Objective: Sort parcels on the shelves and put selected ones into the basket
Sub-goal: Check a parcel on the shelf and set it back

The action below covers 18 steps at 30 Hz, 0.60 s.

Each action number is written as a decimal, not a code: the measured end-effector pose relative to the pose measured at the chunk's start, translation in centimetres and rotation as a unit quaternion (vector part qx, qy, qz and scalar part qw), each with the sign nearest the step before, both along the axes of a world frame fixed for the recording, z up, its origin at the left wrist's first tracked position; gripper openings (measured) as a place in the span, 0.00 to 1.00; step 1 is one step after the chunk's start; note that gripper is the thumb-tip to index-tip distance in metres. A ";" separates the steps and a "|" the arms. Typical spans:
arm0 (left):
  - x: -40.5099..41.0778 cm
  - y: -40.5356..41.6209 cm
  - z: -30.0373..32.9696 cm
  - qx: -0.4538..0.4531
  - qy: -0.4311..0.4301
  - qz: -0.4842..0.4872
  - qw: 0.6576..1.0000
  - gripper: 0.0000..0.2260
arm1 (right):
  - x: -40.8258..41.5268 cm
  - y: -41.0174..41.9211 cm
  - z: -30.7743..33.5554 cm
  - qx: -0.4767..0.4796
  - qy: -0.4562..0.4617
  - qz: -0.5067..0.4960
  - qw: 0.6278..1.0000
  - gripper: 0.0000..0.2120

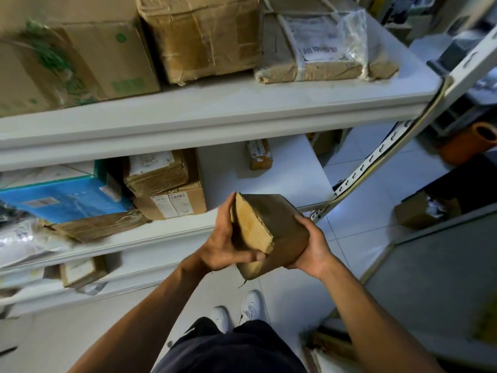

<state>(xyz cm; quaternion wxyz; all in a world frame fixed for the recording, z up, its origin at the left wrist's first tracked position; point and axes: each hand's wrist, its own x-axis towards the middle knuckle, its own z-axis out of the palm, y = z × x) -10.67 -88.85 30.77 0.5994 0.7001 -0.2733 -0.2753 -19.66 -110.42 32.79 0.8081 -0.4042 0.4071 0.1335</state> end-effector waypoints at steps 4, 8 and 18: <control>0.4 -0.8 0.6 -0.039 0.275 0.099 0.956 0.40 | 0.4 0.7 -0.2 -0.104 -0.085 -0.033 0.990 0.26; 1.1 -1.4 0.5 -0.033 0.412 0.108 0.904 0.36 | 1.0 1.0 0.9 -0.289 -0.179 -0.004 0.941 0.34; 0.5 -0.6 2.2 -0.316 0.571 0.026 0.758 0.29 | 3.0 0.6 2.9 -0.119 -0.175 0.038 0.977 0.39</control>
